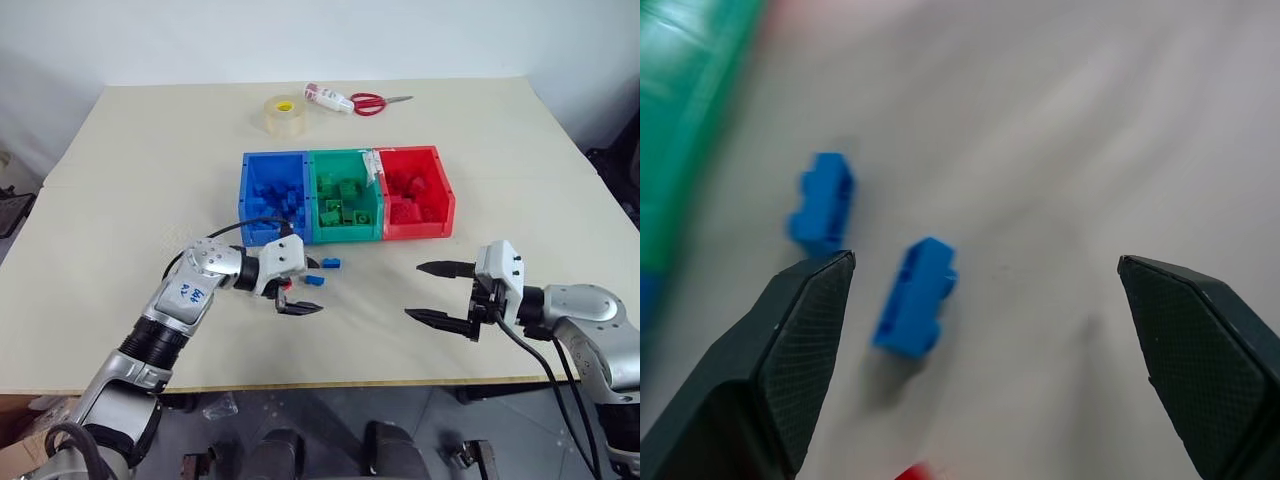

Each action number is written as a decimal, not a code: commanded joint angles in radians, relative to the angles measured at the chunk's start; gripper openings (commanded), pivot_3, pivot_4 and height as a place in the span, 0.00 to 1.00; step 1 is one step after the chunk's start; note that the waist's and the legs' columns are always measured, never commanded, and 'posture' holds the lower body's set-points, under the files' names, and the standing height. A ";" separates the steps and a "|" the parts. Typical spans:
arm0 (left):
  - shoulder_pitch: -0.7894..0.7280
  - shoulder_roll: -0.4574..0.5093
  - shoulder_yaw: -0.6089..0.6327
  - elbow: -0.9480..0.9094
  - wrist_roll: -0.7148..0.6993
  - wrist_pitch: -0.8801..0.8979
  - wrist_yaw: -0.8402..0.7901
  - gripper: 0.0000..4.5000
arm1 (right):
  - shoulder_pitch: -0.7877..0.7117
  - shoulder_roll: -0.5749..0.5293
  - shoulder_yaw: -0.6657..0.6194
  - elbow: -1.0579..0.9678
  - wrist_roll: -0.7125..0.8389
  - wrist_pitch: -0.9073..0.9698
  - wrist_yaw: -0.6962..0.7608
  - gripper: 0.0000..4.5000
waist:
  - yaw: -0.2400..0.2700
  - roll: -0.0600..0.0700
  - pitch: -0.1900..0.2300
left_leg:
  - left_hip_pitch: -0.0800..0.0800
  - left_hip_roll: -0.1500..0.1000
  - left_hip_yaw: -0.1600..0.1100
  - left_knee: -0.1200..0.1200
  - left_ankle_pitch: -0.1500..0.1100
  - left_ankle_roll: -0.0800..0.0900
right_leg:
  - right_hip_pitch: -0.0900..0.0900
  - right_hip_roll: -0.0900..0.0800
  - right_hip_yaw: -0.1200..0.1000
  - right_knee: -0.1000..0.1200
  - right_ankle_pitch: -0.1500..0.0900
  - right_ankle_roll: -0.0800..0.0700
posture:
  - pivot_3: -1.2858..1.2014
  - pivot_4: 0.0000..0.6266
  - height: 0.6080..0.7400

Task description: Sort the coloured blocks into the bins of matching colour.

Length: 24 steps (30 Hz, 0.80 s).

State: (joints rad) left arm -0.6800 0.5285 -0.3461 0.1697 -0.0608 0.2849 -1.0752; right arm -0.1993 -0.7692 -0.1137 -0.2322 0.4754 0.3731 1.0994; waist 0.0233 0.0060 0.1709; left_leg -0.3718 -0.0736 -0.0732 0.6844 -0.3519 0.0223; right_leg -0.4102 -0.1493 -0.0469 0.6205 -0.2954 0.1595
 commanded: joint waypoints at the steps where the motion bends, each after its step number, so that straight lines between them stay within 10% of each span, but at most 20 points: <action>1: -0.034 -0.009 -0.006 0.020 0.026 -0.023 -0.003 0.86 | 0.010 -0.007 -0.035 -0.035 0.023 -0.002 -0.012 1.00 | 0.001 0.000 0.000 | 0.000 0.000 0.000 0.000 0.000 0.000 | 0.000 0.000 0.000 0.000 0.000 0.000 | 0.52 0.24 1.00; 12: -0.061 -0.050 0.009 0.088 0.048 -0.071 0.013 0.08 | 0.005 -0.013 -0.034 -0.028 0.019 -0.003 -0.022 1.00 | 0.001 0.000 0.000 | 0.000 0.000 0.000 0.000 0.000 0.000 | 0.000 0.000 0.000 0.000 0.000 0.000 | 0.52 0.24 1.00; 24: -0.091 -0.050 0.257 -0.097 -0.097 0.065 0.149 0.07 | -0.031 -0.018 -0.024 0.002 0.014 0.000 -0.014 1.00 | 0.000 -0.001 0.001 | 0.000 0.000 0.000 0.001 0.000 0.000 | 0.000 0.000 0.000 0.000 0.000 0.000 | 0.52 0.24 1.00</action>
State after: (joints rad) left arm -0.7513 0.4598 -0.1359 0.0964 -0.1468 0.3414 -0.9617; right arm -0.2161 -0.7718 -0.1214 -0.2268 0.4759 0.3737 1.0789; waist 0.0231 0.0048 0.1716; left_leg -0.3718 -0.0733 -0.0736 0.6851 -0.3518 0.0224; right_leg -0.4102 -0.1494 -0.0469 0.6209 -0.2953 0.1597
